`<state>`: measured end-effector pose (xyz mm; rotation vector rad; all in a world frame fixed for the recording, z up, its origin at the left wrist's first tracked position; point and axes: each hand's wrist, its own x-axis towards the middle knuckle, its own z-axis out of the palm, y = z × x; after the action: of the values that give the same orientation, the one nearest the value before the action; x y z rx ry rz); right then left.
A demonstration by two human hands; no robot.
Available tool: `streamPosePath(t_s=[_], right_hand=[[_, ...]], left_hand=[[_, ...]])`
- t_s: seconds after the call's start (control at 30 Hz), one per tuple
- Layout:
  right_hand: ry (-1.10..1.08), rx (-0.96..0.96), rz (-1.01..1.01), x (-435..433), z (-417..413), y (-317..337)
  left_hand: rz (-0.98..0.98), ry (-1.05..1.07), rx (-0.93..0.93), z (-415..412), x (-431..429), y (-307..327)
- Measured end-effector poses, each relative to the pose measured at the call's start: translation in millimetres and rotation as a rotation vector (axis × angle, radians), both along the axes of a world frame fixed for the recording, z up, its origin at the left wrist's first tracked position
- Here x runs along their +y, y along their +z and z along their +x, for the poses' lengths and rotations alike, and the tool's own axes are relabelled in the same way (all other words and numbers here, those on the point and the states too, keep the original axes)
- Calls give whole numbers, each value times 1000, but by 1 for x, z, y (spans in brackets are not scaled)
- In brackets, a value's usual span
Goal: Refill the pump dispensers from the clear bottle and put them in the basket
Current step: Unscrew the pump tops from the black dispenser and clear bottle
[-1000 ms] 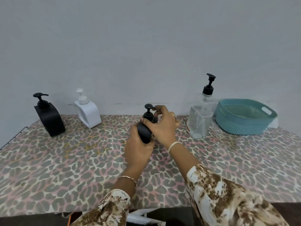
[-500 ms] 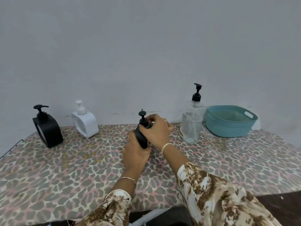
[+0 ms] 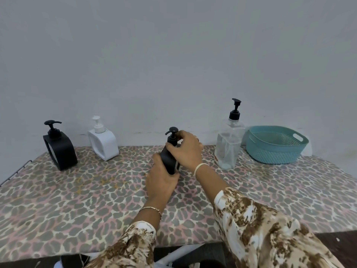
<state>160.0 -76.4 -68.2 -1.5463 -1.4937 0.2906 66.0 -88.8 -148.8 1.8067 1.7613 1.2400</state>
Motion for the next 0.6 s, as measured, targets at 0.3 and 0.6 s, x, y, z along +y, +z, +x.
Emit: streamPosePath(t_s=[0.3, 0.6], right_hand=[[58, 325, 87, -15, 27, 49], [-5, 718, 202, -42, 81, 53]], left_hand=[[4, -33, 43, -3, -3, 3], [14, -50, 55, -4, -3, 3]])
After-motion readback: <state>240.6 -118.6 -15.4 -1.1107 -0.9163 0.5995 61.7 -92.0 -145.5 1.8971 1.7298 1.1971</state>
